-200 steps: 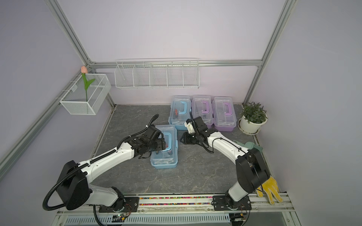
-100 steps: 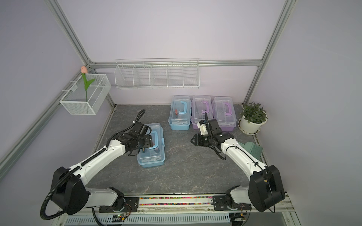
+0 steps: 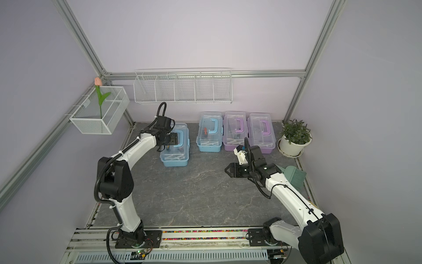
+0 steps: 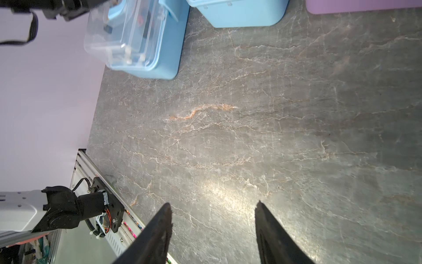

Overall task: Close toolboxes
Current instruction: Move the toolbox to the center of the board.

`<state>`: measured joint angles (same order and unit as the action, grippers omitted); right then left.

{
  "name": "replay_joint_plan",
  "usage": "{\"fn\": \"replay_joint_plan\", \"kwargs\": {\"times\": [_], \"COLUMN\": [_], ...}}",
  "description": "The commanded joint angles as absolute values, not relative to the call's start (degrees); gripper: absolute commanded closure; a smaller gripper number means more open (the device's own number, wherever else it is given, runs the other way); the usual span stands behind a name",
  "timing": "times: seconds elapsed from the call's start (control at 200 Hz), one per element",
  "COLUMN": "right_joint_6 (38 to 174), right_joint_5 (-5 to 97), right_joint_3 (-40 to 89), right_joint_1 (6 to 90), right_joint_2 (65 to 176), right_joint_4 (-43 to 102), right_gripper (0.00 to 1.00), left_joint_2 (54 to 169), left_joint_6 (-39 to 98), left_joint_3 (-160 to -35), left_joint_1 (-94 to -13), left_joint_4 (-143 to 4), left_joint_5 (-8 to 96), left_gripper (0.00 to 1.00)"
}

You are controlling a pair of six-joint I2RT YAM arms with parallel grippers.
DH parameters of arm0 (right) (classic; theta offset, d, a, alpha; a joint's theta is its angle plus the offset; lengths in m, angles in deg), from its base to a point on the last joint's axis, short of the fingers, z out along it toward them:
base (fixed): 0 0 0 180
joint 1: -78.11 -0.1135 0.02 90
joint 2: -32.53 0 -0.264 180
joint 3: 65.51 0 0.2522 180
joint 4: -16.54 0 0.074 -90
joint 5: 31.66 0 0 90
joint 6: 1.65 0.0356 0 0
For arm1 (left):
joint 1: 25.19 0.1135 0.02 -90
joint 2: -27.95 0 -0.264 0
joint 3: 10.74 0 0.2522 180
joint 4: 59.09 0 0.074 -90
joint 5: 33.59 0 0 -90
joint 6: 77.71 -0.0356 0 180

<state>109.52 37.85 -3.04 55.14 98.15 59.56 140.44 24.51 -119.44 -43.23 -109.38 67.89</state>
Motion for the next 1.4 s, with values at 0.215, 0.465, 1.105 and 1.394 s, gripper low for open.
{"fn": "replay_joint_plan", "kwargs": {"times": [0.215, 0.465, 1.105, 1.394], "right_joint_6": [106.7, 106.1, 103.8, 98.2], "right_joint_5": [40.4, 41.3, 47.2, 65.6], "right_joint_3": [-5.2, -5.3, -4.9, -22.6], "right_joint_1": [55.8, 56.3, 61.3, 67.9], "right_joint_2": [93.5, 93.4, 98.2, 95.6], "right_joint_4": [64.2, 64.3, 53.7, 19.6], "right_gripper": [0.40, 0.40, 0.02, 0.11], "left_joint_2": [153.3, 158.8, 140.8, 111.7], "left_joint_6": [21.3, 15.2, 16.1, 19.1], "left_joint_3": [-128.2, -132.4, -121.5, -90.4], "left_joint_1": [-43.9, -45.0, -45.0, -44.9], "left_joint_4": [-104.8, -102.2, -93.9, -82.7], "left_joint_5": [60.9, 56.3, 59.4, 73.9], "left_gripper": [1.00, 1.00, 0.01, 0.01]}}
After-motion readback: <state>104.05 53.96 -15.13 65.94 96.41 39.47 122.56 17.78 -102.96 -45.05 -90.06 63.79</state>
